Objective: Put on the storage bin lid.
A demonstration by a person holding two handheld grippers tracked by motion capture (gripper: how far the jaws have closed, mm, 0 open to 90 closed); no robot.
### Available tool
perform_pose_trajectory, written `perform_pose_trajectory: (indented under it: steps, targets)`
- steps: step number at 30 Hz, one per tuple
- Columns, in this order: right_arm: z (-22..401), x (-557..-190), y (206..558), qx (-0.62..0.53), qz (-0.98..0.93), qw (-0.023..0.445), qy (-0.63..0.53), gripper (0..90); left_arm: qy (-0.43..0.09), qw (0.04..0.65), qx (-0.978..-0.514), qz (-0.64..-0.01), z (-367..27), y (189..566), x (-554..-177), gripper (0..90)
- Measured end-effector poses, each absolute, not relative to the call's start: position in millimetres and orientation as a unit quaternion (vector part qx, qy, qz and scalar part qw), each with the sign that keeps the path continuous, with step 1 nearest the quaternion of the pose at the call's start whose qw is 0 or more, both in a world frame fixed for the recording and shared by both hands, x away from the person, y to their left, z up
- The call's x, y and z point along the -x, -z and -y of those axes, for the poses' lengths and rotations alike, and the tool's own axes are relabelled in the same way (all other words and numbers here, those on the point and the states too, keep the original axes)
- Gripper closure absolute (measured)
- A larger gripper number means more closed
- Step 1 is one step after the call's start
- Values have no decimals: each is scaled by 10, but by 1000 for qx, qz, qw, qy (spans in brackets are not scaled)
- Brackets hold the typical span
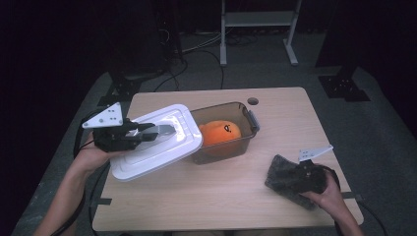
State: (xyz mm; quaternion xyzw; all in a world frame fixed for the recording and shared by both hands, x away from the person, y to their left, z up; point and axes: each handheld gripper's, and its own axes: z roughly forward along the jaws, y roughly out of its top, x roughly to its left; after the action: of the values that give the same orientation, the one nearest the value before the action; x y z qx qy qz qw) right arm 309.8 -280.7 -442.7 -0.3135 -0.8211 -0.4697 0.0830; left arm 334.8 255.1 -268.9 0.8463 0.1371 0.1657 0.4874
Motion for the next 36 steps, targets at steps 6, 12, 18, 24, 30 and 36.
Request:
perform_pose_trajectory:
  steps: [6, 12, 18, 24, 30, 36]
  targets:
    - [2814, -3101, 4429, 314, 820, 83, 471, 316, -160, 485, -850, -128, -2378, 2658, -3483, 666]
    - [2812, -3106, 4433, 313, 820, 83, 471, 315, -158, 484, -852, -121, -2234, 2616, -3590, 666]
    - [2829, -3104, 4426, 315, 819, 83, 472, 312, -158, 484, -853, -116, -2103, 2586, -3673, 666]
    - [2837, -3100, 4421, 312, 819, 81, 475, 312, -153, 483, -855, -111, -1966, 2591, -3780, 666]
    - [2831, -3096, 4425, 312, 819, 83, 475, 312, -147, 488, -853, -114, -1805, 2636, -3919, 666]
    - [2820, -3100, 4436, 312, 820, 84, 472, 312, -143, 489, -854, -106, -1636, 2639, -4024, 666]
